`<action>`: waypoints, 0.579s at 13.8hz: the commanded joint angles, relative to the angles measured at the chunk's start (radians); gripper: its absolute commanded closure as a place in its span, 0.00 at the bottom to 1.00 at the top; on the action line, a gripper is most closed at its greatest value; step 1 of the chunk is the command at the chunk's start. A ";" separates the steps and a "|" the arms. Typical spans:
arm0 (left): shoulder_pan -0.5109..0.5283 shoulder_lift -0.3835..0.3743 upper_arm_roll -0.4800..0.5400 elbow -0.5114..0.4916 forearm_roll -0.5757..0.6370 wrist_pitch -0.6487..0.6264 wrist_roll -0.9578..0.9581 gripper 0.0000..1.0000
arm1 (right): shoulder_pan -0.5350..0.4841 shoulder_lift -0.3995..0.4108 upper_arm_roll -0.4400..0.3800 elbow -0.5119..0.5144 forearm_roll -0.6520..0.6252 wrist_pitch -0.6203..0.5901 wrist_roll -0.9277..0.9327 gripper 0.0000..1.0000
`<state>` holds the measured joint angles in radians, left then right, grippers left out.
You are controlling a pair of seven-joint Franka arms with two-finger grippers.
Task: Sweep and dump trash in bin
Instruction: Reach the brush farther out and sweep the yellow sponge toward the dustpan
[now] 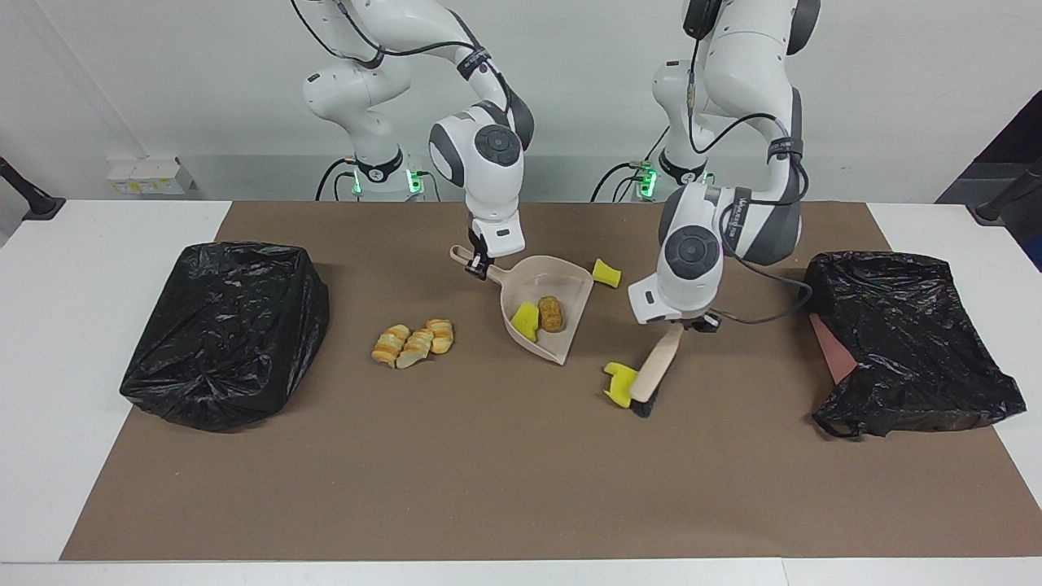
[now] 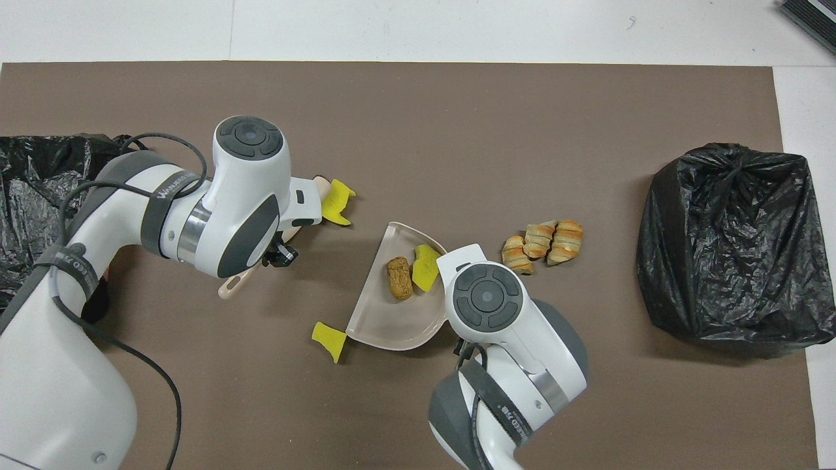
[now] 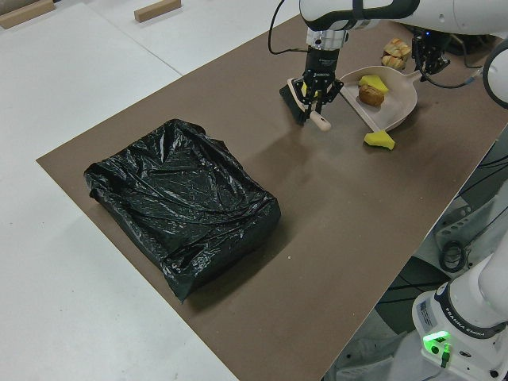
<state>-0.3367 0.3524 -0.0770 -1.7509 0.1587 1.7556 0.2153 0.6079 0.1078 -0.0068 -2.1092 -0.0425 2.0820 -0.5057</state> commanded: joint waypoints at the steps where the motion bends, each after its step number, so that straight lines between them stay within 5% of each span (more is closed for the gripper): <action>1: -0.042 -0.084 0.011 -0.108 -0.056 -0.007 0.004 1.00 | -0.002 -0.017 0.002 -0.011 -0.011 -0.010 0.036 1.00; 8: -0.171 -0.226 0.011 -0.258 -0.243 -0.011 -0.063 1.00 | -0.002 -0.017 0.004 -0.011 -0.011 -0.013 0.035 1.00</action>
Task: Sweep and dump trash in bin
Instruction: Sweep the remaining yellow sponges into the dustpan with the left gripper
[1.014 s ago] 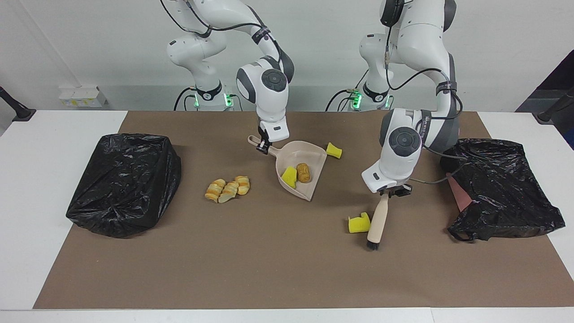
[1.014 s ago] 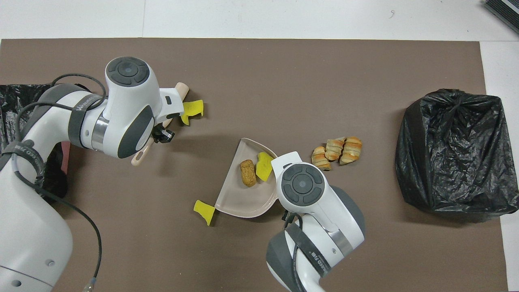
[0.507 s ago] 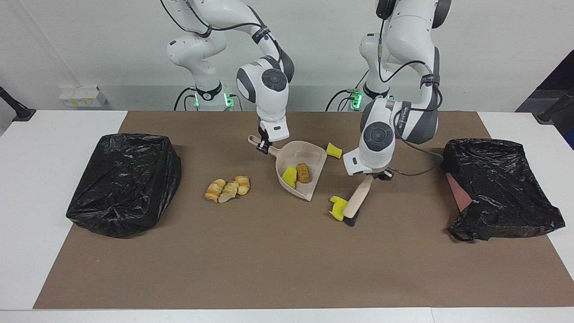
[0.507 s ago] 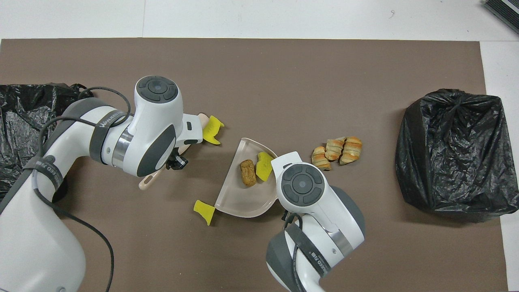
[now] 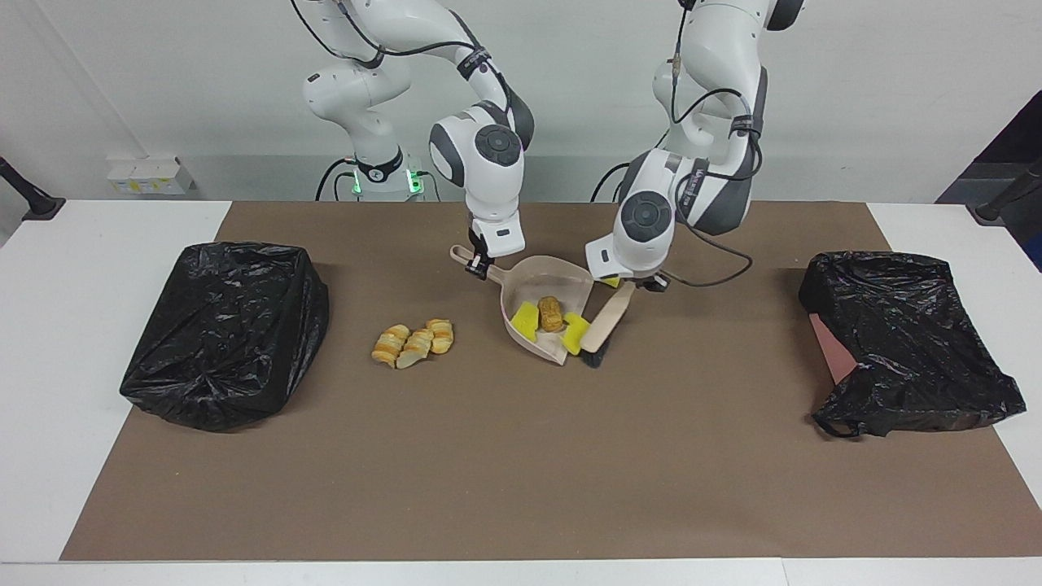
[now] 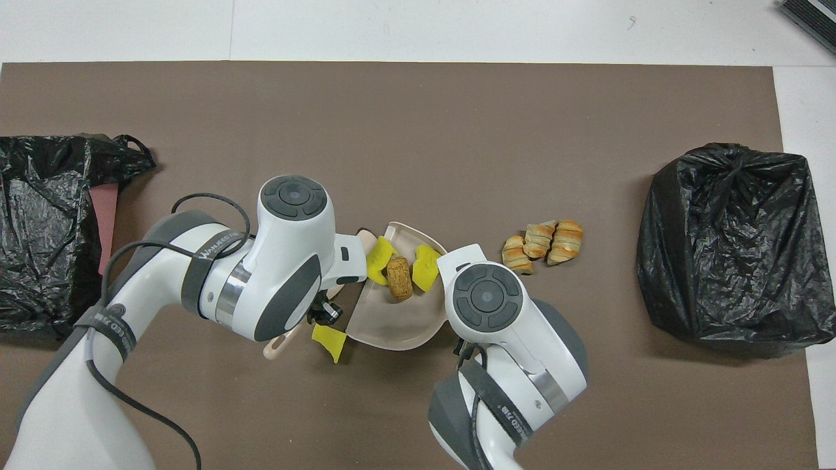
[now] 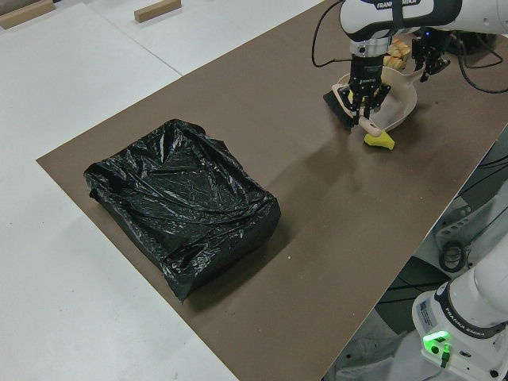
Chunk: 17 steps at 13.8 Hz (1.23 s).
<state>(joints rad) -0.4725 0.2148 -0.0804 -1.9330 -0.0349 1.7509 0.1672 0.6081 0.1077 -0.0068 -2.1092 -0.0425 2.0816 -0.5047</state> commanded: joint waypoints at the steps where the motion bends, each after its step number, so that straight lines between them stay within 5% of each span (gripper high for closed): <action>1: -0.047 -0.104 0.014 -0.078 -0.062 -0.031 -0.031 1.00 | -0.002 -0.017 0.004 -0.011 -0.011 -0.012 0.023 1.00; 7: -0.035 -0.172 0.016 -0.122 -0.103 -0.114 -0.313 1.00 | -0.018 -0.011 0.002 -0.009 -0.011 -0.008 -0.116 1.00; 12: 0.026 -0.294 0.019 -0.259 -0.143 -0.096 -0.585 1.00 | -0.064 -0.007 0.001 -0.003 -0.011 0.000 -0.355 1.00; 14: 0.034 -0.319 0.018 -0.305 -0.174 -0.053 -0.746 1.00 | -0.070 -0.007 0.001 -0.003 -0.014 0.005 -0.432 1.00; 17: 0.018 -0.435 0.016 -0.519 -0.270 0.180 -0.851 1.00 | -0.093 0.000 0.001 -0.008 -0.016 0.018 -0.605 1.00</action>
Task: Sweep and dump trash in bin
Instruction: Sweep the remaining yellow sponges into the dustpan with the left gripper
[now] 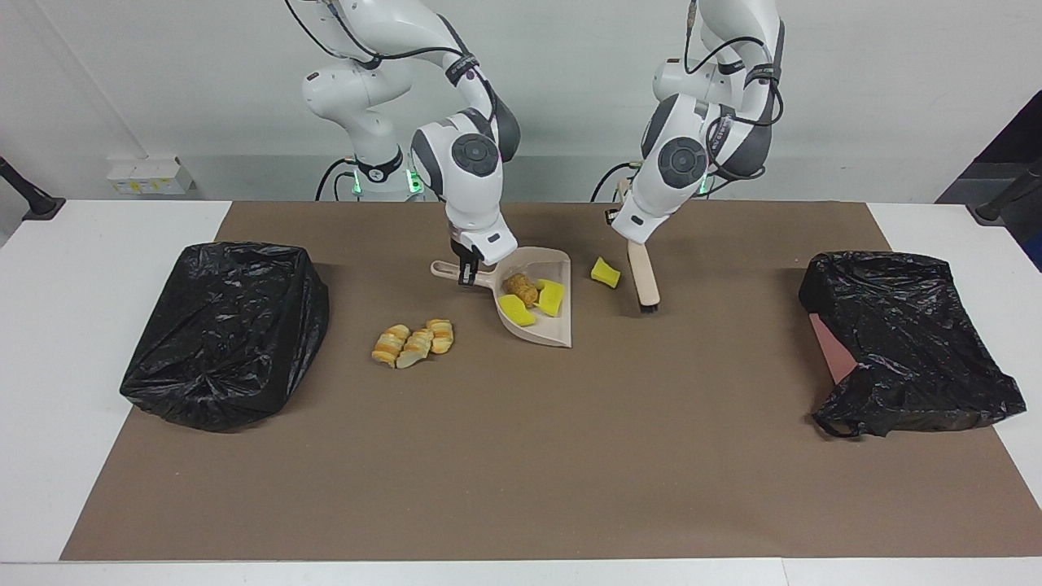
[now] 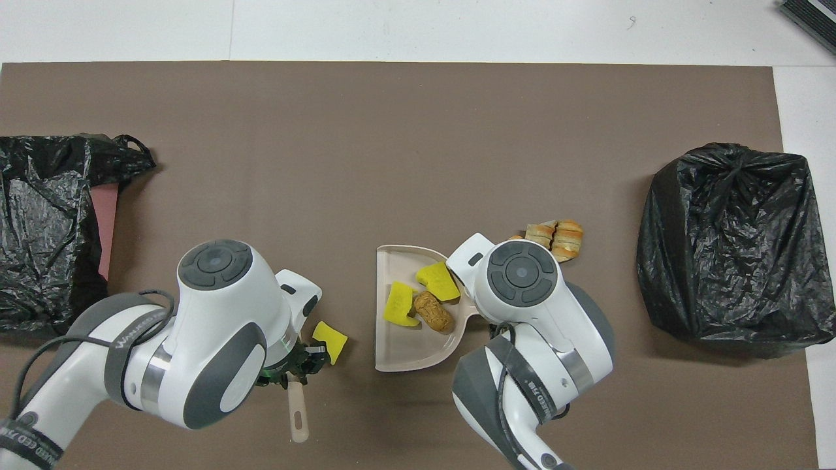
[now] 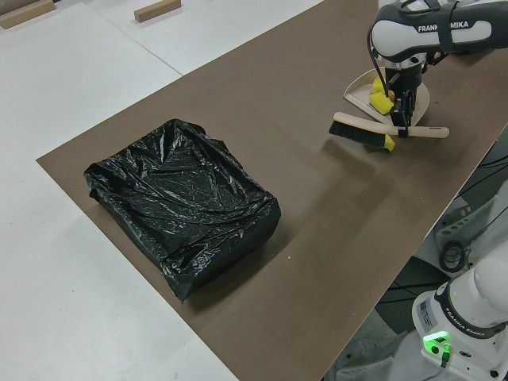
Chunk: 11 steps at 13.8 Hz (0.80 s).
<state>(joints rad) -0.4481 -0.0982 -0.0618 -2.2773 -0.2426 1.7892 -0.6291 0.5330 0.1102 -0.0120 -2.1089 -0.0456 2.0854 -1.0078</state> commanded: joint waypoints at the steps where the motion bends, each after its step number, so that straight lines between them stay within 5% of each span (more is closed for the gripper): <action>1: -0.010 -0.148 -0.004 -0.217 -0.095 0.182 -0.055 1.00 | -0.019 -0.004 0.006 -0.011 -0.013 0.016 -0.116 1.00; 8: -0.265 -0.017 -0.004 -0.196 -0.334 0.493 -0.037 1.00 | -0.021 -0.004 0.006 -0.011 -0.011 0.019 -0.092 1.00; 11: -0.316 0.024 -0.004 -0.111 -0.403 0.510 -0.035 1.00 | -0.021 -0.004 0.006 -0.011 -0.011 0.012 -0.081 1.00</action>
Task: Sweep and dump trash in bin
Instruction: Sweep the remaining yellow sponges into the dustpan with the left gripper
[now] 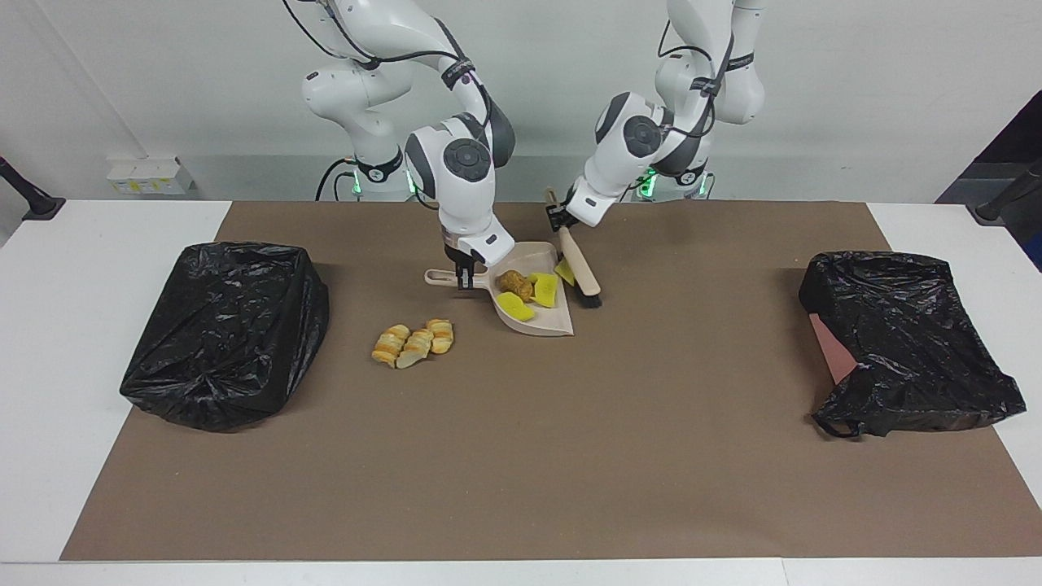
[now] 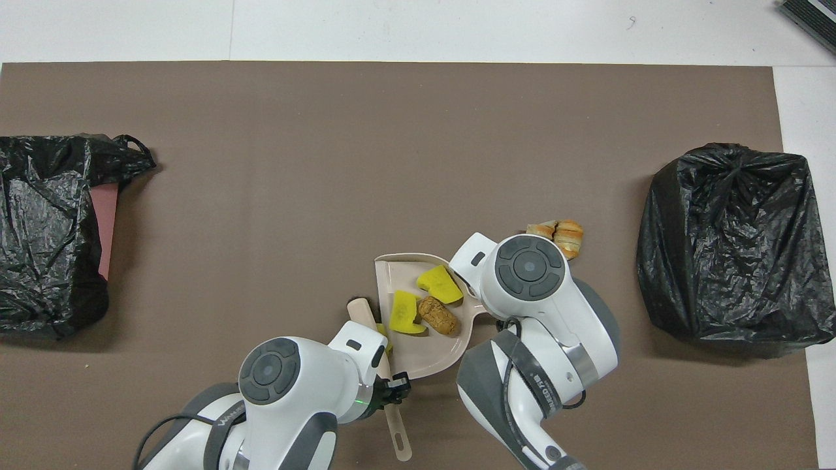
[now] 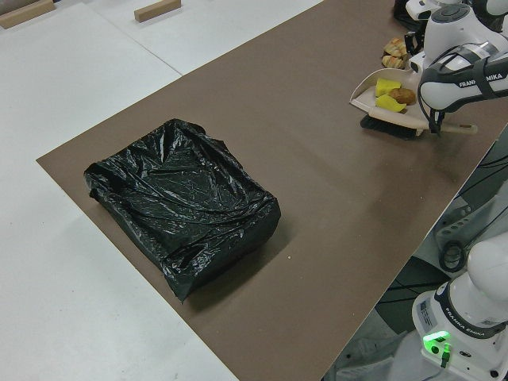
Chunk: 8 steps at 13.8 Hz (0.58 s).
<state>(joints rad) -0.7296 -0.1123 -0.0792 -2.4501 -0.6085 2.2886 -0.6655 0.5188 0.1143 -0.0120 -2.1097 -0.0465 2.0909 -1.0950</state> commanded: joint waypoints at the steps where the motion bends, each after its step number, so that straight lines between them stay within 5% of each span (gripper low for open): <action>1: -0.042 0.055 0.015 0.097 -0.037 -0.004 -0.005 1.00 | -0.006 -0.010 0.006 -0.010 -0.010 0.003 0.032 1.00; 8: 0.010 0.069 0.019 0.239 -0.040 -0.040 -0.084 1.00 | -0.006 -0.008 0.006 -0.003 -0.009 -0.003 0.050 1.00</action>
<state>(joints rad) -0.7357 -0.0562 -0.0602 -2.2690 -0.6334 2.2816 -0.7184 0.5176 0.1143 -0.0112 -2.1110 -0.0467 2.0887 -1.0708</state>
